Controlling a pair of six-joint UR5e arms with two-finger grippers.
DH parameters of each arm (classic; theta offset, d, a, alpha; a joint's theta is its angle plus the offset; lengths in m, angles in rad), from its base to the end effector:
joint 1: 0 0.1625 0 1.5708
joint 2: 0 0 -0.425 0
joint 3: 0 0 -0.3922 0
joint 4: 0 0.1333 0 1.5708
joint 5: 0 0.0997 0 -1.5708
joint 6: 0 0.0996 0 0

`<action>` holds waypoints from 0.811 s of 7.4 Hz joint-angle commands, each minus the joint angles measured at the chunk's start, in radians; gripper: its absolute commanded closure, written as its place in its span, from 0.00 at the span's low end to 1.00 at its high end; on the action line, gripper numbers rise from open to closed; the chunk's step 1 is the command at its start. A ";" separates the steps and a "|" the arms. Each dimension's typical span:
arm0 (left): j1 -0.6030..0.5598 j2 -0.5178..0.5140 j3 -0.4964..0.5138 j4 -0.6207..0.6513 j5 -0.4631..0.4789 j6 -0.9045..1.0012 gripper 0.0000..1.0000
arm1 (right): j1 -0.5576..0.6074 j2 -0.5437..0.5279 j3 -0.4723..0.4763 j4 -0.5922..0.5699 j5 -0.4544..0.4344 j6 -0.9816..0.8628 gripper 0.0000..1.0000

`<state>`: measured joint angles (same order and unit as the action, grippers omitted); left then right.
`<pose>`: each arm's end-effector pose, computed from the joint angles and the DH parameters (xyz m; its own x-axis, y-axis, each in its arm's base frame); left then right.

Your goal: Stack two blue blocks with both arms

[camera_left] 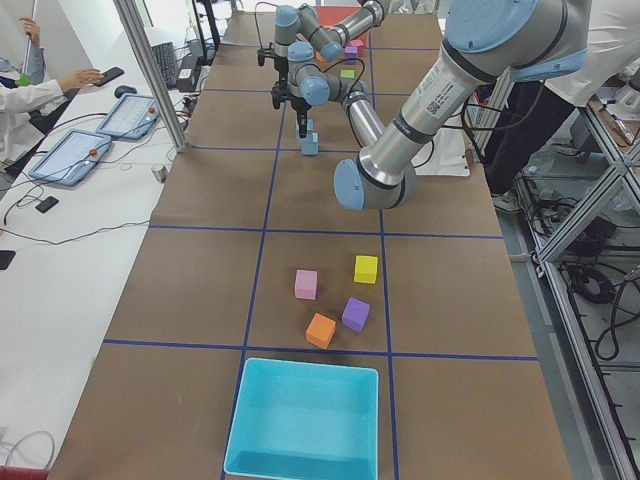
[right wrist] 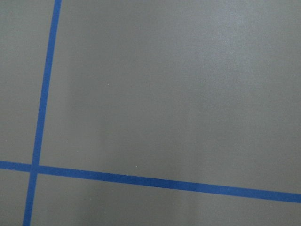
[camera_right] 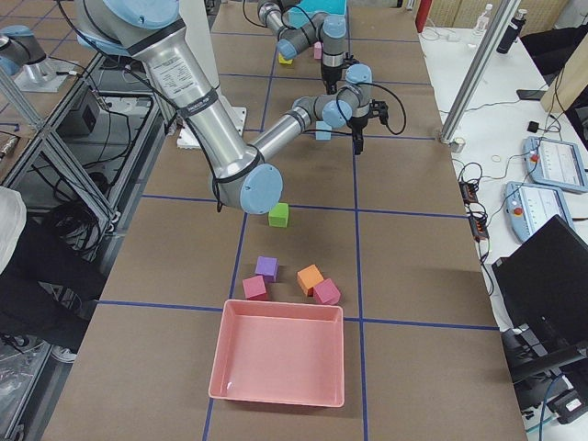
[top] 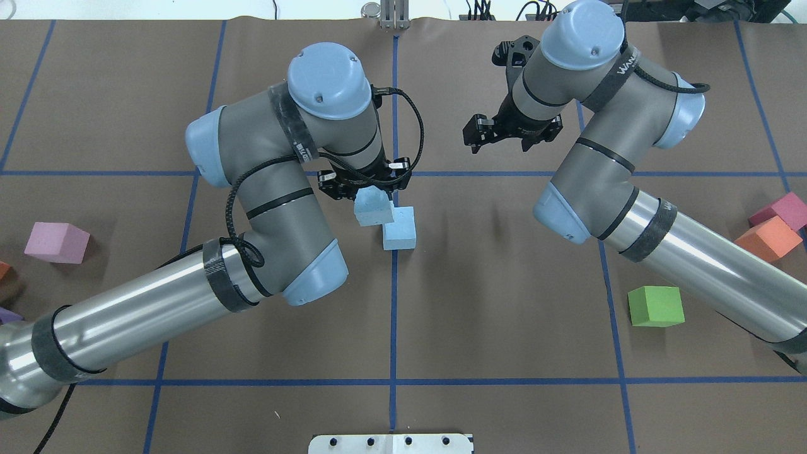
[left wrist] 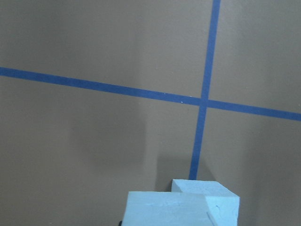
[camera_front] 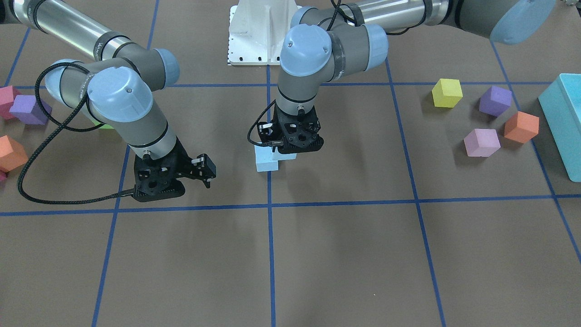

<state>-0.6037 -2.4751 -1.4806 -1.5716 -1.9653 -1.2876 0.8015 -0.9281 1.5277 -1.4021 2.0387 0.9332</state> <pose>0.5541 -0.4975 0.1306 0.6243 -0.1172 -0.7723 0.1243 0.9910 -0.0498 -0.4318 -0.5730 0.2760 0.6538 -0.0885 0.7514 -0.0423 0.9873 0.1531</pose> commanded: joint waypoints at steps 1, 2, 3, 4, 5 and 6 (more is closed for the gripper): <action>0.030 -0.042 0.055 -0.011 0.025 -0.006 0.52 | 0.001 -0.012 -0.001 0.015 -0.005 -0.007 0.00; 0.032 -0.038 0.059 -0.019 0.025 -0.007 0.52 | -0.001 -0.020 -0.001 0.035 -0.005 -0.007 0.00; 0.036 -0.038 0.059 -0.019 0.026 -0.007 0.52 | -0.001 -0.021 -0.003 0.041 -0.006 -0.007 0.00; 0.036 -0.036 0.060 -0.024 0.026 -0.006 0.51 | -0.001 -0.021 -0.003 0.043 -0.006 -0.007 0.00; 0.036 -0.036 0.075 -0.050 0.026 -0.006 0.50 | -0.001 -0.021 -0.003 0.043 -0.006 -0.007 0.00; 0.036 -0.036 0.082 -0.070 0.037 -0.006 0.39 | -0.001 -0.021 -0.003 0.043 -0.006 -0.007 0.00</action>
<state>-0.5681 -2.5114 -1.4089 -1.6172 -1.9364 -1.2933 0.8008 -0.9492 1.5249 -1.3599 2.0326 0.9265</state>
